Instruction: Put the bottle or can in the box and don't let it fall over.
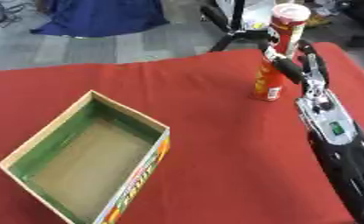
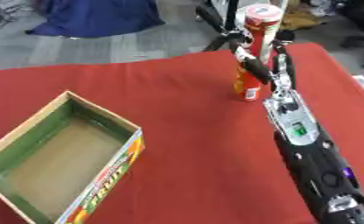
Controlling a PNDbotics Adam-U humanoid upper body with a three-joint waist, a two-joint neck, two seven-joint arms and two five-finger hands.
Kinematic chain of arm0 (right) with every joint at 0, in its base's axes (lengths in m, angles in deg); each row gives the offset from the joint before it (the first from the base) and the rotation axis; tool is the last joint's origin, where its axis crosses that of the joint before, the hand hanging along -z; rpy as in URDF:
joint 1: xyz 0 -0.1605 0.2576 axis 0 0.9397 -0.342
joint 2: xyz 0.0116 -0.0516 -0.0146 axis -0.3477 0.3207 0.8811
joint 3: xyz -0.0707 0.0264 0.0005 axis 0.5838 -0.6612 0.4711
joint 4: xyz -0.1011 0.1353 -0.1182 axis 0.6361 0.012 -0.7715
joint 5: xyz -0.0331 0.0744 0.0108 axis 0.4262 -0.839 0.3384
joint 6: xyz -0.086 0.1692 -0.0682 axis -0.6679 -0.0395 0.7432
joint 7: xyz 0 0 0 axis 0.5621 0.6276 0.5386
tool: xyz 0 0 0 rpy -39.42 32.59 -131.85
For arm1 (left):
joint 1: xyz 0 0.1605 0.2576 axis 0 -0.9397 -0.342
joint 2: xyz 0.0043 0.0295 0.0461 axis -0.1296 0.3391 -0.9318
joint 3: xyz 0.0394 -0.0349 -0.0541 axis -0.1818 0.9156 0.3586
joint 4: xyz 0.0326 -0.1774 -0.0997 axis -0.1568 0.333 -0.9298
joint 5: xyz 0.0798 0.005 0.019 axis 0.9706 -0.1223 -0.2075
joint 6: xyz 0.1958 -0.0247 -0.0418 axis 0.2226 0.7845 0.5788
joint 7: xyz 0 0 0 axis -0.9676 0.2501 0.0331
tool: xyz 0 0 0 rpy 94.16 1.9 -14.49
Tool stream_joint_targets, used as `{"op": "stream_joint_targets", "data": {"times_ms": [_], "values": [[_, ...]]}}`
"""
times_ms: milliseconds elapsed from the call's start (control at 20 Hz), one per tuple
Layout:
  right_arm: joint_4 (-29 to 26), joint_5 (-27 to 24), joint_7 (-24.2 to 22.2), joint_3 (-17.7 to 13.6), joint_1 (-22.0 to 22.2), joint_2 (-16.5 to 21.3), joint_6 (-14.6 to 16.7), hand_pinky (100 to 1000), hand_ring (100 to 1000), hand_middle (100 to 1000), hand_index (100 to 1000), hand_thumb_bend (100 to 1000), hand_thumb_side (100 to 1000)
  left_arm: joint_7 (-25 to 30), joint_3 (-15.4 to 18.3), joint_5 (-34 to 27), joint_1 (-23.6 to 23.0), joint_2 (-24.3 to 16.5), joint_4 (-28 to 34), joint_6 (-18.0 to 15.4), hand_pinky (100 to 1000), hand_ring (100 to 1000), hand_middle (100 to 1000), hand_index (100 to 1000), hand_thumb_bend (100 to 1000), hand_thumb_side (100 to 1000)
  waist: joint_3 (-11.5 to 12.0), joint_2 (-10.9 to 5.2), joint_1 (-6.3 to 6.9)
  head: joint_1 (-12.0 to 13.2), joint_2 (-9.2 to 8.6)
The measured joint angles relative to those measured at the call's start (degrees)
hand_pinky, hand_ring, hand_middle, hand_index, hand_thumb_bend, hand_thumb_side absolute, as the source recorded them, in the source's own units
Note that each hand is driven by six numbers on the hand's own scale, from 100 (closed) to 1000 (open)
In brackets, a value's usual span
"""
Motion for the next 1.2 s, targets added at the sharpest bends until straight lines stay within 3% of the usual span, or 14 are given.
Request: {"op": "stream_joint_targets", "data": {"times_ms": [700,1200], "values": [[2.75,-0.14,4.14,-1.1,-1.05,-0.47,-0.01,818,1000,986,1000,660,496,0.11,0.0,0.06,0.0,0.07,0.0,-0.05,843,878,821,812,115,946,0.04,0.44,0.17,-0.1,-0.09],[4.37,-0.37,4.38,-1.39,-2.12,-0.5,-0.09,817,1000,985,1000,658,500,0.28,-0.01,0.36,0.0,0.09,0.0,0.06,844,879,821,812,115,947,0.04,0.5,0.25,-0.72,-0.59]]}}
